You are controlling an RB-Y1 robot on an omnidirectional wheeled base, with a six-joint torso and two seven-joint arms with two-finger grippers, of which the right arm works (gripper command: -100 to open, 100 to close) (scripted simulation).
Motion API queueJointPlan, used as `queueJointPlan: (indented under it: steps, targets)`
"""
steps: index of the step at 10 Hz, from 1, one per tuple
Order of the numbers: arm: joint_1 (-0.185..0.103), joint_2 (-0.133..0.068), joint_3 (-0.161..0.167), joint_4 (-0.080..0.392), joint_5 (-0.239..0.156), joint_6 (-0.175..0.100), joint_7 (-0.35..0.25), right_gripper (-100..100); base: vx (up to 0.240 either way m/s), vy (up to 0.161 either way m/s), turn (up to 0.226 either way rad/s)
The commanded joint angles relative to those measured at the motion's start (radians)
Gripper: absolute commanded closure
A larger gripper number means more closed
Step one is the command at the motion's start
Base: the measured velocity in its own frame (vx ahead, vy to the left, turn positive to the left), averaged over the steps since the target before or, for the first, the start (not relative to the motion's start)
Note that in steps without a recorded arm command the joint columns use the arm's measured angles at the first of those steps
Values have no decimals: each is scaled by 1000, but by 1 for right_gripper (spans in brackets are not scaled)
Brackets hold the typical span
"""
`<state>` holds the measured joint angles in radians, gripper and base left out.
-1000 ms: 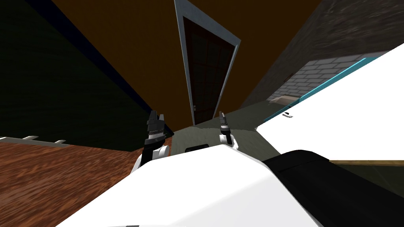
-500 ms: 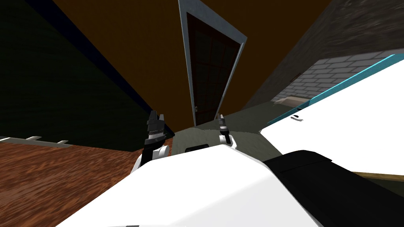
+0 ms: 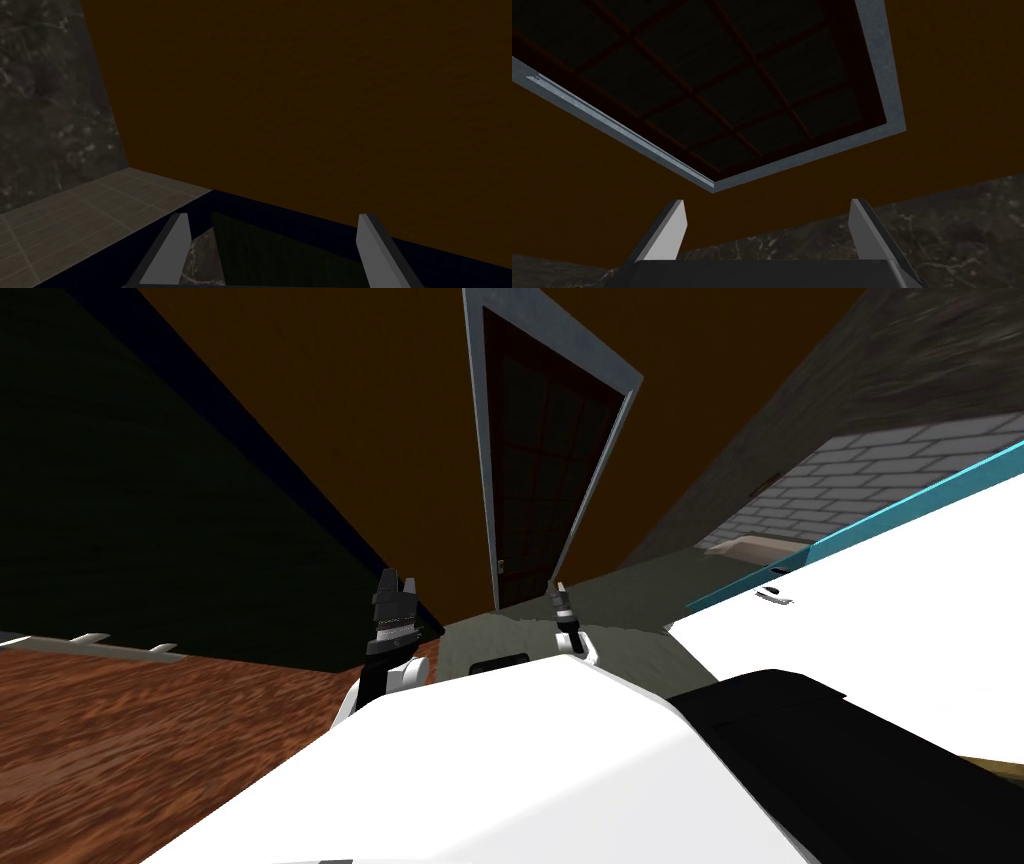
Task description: Pull the door open
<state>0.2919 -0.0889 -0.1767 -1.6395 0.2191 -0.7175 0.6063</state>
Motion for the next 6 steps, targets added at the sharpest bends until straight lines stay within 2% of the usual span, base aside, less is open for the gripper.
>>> queueJointPlan:
  steps: [1, 6]
  targets:
    - [-12, -1, -6, 48, 14, -14, 34, -100, 90, 23, 60]
    - [-44, -6, -25, 183, 55, -42, 128, -100, 113, 33, 60]
